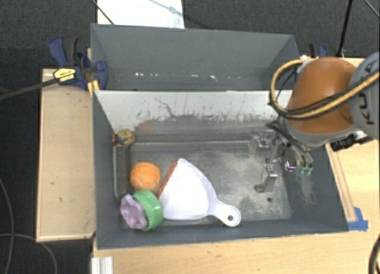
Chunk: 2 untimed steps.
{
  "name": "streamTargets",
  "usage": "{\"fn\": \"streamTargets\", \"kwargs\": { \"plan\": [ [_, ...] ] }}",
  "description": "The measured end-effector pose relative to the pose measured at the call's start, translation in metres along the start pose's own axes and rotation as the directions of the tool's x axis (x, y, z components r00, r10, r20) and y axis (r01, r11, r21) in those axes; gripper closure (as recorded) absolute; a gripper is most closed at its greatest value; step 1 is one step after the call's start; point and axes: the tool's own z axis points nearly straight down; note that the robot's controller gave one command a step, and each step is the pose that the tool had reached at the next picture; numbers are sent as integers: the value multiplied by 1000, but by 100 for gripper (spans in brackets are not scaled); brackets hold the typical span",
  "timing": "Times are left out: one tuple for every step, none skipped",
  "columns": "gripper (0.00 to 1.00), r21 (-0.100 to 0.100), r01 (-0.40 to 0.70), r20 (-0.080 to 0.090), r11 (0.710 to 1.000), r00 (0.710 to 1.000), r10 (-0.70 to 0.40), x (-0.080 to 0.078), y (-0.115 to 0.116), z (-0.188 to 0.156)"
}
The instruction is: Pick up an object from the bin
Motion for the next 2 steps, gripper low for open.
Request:
{"fn": "streamTargets", "kwargs": {
  "plan": [
    [0,1,1,8,1000,1000,-1,-2,0,-4],
    [0,2,104,11,995,995,-104,-12,45,37]
  ]
}}
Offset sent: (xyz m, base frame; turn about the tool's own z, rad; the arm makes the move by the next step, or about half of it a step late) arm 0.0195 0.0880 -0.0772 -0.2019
